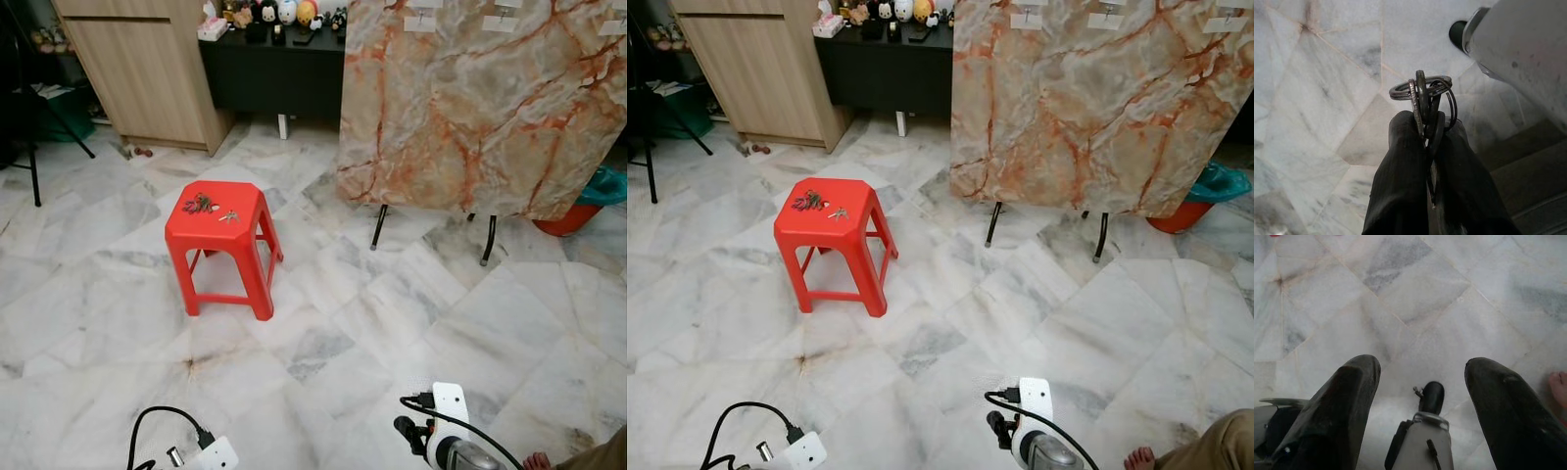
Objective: Hang keys on a hook
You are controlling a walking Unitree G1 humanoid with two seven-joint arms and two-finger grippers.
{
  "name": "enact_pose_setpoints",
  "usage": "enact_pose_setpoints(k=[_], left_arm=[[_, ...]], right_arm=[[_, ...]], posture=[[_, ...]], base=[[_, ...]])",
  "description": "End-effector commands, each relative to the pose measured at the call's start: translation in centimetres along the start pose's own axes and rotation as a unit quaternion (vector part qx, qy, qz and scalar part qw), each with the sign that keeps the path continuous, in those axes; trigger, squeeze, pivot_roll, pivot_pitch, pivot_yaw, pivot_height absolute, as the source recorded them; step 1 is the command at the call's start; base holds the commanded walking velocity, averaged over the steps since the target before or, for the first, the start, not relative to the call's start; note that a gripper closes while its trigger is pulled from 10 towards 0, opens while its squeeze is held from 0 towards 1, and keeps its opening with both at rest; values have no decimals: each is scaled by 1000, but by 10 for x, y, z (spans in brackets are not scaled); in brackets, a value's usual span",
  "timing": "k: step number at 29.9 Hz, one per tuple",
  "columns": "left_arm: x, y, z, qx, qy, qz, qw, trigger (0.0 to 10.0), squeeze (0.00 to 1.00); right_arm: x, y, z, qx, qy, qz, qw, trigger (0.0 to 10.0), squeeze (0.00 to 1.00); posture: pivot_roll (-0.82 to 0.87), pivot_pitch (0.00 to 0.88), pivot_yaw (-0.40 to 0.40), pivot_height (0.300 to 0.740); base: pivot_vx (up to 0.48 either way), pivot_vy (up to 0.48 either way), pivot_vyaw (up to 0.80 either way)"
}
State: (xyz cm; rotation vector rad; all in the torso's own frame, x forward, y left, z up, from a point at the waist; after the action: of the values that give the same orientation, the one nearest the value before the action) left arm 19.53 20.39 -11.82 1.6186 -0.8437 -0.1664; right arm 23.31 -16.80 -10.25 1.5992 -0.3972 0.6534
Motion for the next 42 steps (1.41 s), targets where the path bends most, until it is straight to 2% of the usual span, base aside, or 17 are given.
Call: enact_pose_setpoints(k=[1, 2, 4, 8, 11, 12, 13, 16, 20, 25, 31, 36, 38, 42], left_arm=[[-1, -1, 5, 1, -4, -1, 1000, 10000, 0], [0, -2, 5, 3, -2, 1, 1000, 10000, 0], [5, -3, 9, 8, 59, 10, 998, 10000, 0], [6, -3, 9, 17, 135, 18, 991, 10000, 0], [-3, -1, -6, 61, 101, 3, 993, 10000, 0], [-5, -1, -8, 64, 108, 2, 992, 10000, 0], [-6, 0, -11, 60, 164, 6, 985, 10000, 0], [-9, 0, -9, 52, 214, 5, 976, 10000, 0], [-11, 0, -7, 51, 231, 1, 972, 10000, 0], [-15, 0, -3, 43, 224, -4, 974, 10000, 0], [-16, 0, -3, 44, 245, -1, 969, 10000, 0], [-16, 0, -3, 51, 276, 9, 960, 10000, 0], [-15, 0, -6, 59, 299, 18, 952, 10000, 0], [-17, 0, -3, 54, 296, 11, 954, 10000, 0]], right_arm=[[-6, 2, 5, -7, -7, -3, 1000, 10000, 0], [-7, 2, 5, -8, -7, -3, 1000, 10000, 0], [-12, 3, 6, -12, -7, -7, 1000, 10000, 0], [-24, 5, 8, -22, -9, -20, 1000, 10000, 0], [-32, 7, 10, -30, -8, -30, 999, 10000, 0], [-33, 8, 11, -31, -9, -30, 999, 10000, 0], [-37, 9, 11, -34, -12, -34, 999, 10000, 0], [-43, 11, 12, -37, -12, -40, 998, 10000, 0], [-50, 12, 10, -41, -12, -47, 998, 10000, 0], [-57, 13, 9, -44, -15, -53, 998, 10000, 0], [-51, 12, 10, -44, -16, -49, 998, 10000, 0], [-49, 12, 10, -46, -19, -46, 998, 10000, 0], [-48, 11, 11, -47, -23, -41, 998, 10000, 0], [-49, 12, 12, -47, -21, -42, 998, 10000, 0]], posture=[[101, 120, -15, 740], [100, 122, -16, 740], [98, 128, -18, 740], [97, 140, -19, 740], [94, 149, -21, 740], [95, 149, -21, 740], [95, 149, -21, 740], [96, 152, -21, 740], [93, 149, -21, 740], [96, 144, -25, 740], [93, 129, -24, 740], [90, 120, -22, 740], [89, 113, -24, 740], [81, 99, -33, 740]], base=[[0, 0, 0], [0, 0, 0], [0, 0, 0], [0, 0, 0], [0, 0, 0], [0, 0, 0], [0, 0, 0], [0, 0, 0], [0, 0, 0], [0, 0, 0], [0, 0, 0], [0, 0, 0], [0, 0, 0], [0, 0, 0]])
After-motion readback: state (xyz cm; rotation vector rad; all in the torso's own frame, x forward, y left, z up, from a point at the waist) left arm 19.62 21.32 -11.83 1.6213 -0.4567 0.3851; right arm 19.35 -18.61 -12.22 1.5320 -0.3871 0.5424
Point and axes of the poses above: a point about 5 cm out from each wrist's last joint towards the gripper, its own y axis pointing back from the gripper into the wrist, its own x axis along the axis of the wrist's last joint, z = x × y, the point moved 4 cm from there along -y, pointing out of the wrist towards the gripper, and after that the axes turned 15 degrees about y, right-handed, at the moved point
